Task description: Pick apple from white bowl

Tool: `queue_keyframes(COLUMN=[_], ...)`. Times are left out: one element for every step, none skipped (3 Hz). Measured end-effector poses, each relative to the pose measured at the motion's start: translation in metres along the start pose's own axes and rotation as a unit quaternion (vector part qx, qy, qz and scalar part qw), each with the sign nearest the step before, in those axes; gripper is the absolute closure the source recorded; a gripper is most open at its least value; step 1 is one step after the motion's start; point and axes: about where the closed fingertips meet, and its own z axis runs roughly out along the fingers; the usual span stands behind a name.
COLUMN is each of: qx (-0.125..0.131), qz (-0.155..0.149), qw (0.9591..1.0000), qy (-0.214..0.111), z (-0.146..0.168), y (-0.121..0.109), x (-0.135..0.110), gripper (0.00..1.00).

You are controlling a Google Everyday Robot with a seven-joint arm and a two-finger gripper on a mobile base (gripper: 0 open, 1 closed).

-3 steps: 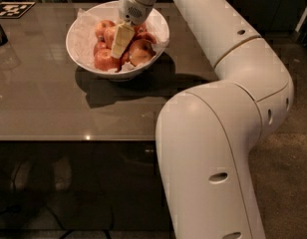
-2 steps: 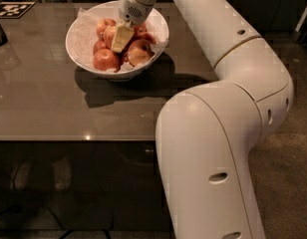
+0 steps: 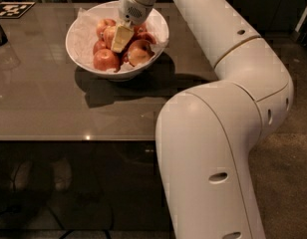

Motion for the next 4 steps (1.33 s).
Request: queue_keyframes(qx=[0.018,0.033,0.042,0.054], qz=[0.002,-0.005,-0.012,-0.022], qw=[0.9998,0.9993,0.9987,0.9976], qy=[-0.008,-0.017,-0.028,-0.037], z=[-0.016,-0.042,-0.059,-0.078], y=[-0.005,-0.005,-0.006,-0.007], x=[-0.008,-0.022,-0.034,-0.044], gripper=[1.00,1.00,1.00,1.00])
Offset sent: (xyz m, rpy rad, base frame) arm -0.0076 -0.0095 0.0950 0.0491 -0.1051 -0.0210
